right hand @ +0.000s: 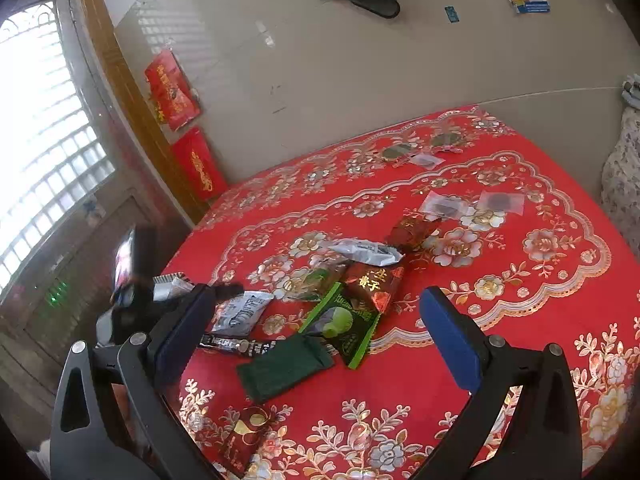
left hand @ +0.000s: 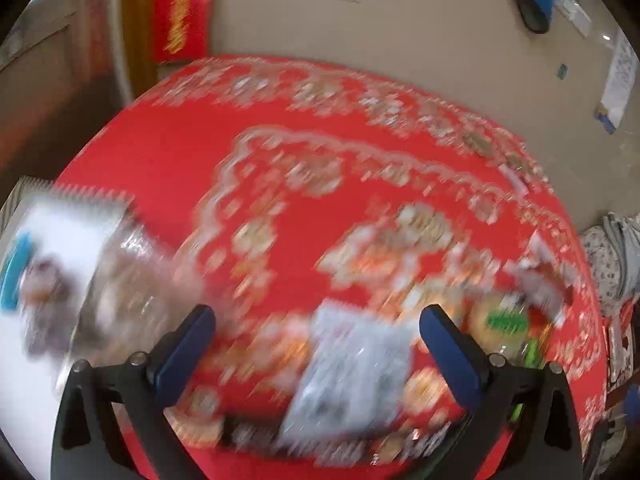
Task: Organize snacks
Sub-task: 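Reach the left tool back to the nut bag at the tray rim and grasp it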
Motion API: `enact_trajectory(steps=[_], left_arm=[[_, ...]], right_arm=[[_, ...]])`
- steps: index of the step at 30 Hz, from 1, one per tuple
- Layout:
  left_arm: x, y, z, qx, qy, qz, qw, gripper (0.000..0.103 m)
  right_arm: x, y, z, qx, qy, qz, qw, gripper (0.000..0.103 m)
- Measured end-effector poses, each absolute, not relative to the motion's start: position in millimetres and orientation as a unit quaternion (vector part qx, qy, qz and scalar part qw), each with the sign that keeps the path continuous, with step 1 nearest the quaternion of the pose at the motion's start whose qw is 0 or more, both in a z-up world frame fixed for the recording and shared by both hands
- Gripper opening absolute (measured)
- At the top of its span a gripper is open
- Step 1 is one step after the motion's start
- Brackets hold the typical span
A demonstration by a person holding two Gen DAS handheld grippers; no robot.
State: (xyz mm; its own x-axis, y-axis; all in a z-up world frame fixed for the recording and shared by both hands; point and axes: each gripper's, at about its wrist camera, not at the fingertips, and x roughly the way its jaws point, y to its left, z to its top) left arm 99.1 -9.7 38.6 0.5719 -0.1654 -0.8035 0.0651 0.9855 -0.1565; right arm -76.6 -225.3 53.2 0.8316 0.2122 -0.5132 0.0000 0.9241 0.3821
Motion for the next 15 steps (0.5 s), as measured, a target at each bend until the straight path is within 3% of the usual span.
enact_trajectory(steps=[6, 15], left_arm=[[72.3, -14.1, 54.1, -0.033, 0.456, -0.051, 0.888, 0.103], [12.7, 15.9, 37.7, -0.077, 0.476, -0.02, 0.876, 0.103]], right_arm=[[-74.1, -224.2, 55.3, 0.175, 0.288, 0.049, 0.94, 0.103], [-59.0, -224.8, 44.5, 0.224, 0.296, 0.07, 0.926, 0.103]])
